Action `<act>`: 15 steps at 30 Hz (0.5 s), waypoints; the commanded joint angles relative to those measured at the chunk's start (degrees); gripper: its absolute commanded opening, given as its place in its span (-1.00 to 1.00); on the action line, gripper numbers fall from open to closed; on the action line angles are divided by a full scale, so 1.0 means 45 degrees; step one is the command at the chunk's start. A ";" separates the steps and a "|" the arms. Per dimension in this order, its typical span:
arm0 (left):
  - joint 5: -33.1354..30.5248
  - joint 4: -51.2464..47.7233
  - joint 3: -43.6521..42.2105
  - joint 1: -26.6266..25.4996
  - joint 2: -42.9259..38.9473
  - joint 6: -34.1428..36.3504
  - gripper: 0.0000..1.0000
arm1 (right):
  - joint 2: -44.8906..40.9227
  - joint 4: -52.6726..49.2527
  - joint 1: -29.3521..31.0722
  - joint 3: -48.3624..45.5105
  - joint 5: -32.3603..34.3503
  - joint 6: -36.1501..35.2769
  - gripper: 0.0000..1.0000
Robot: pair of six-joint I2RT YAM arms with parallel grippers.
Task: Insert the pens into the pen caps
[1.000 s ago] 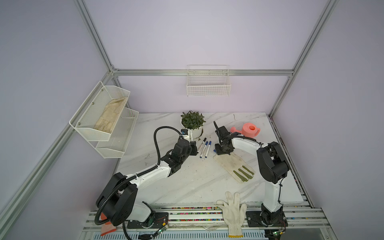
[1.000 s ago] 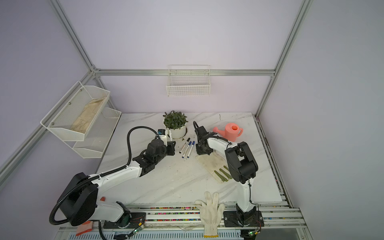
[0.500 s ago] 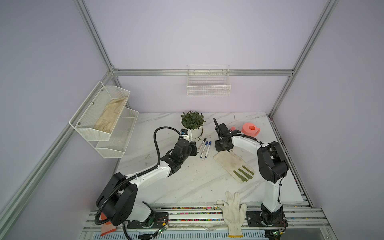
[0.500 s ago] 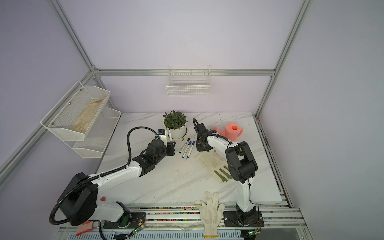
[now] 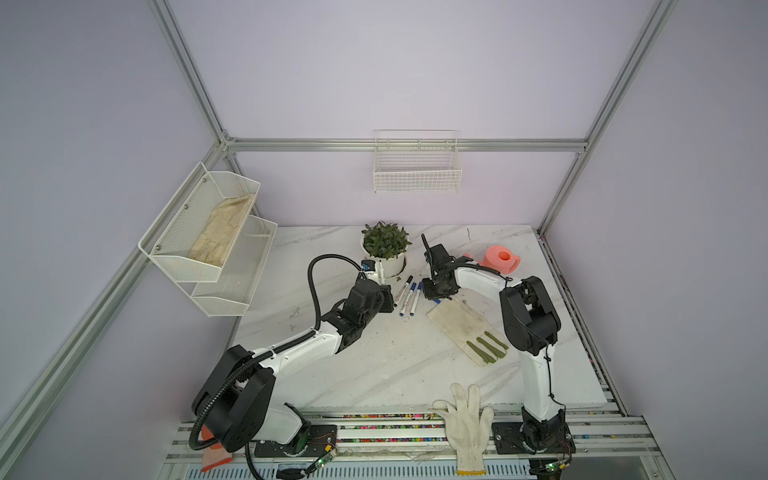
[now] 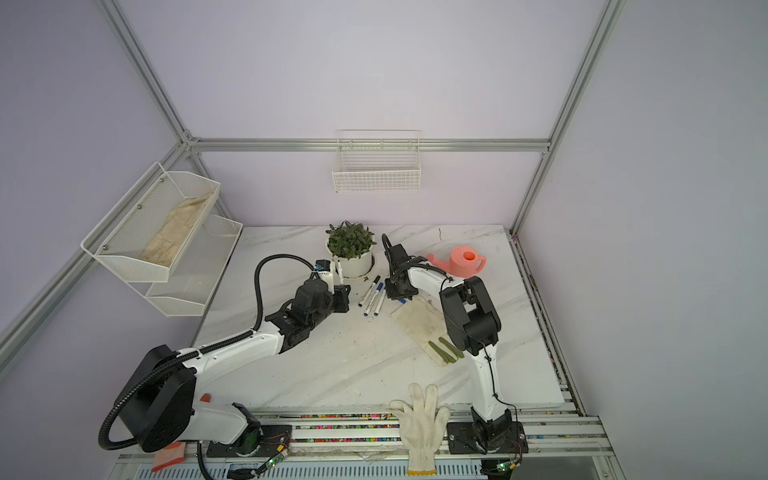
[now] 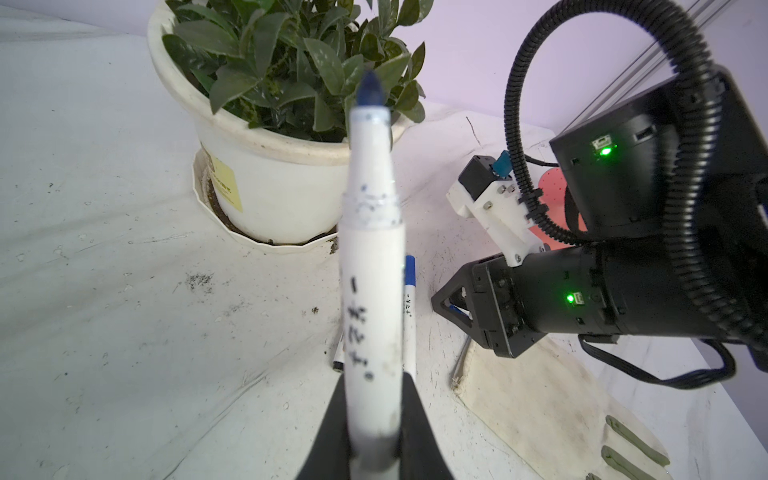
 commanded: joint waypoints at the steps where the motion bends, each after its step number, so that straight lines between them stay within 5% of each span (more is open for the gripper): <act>1: -0.0056 0.0130 -0.0442 0.0068 -0.0147 -0.0205 -1.00 | -0.0497 -0.0086 0.0009 -0.0647 -0.0628 -0.0156 -0.53; 11: 0.0439 0.0160 0.0032 0.0059 0.0691 -0.0428 -1.00 | -0.2400 -0.0308 0.0527 -0.2449 0.0002 -0.0594 -0.52; 15: 0.0489 0.0178 0.0171 0.0065 0.0791 -0.0374 -1.00 | -0.3260 -0.0109 0.0546 -0.2970 0.0493 -0.0470 -0.35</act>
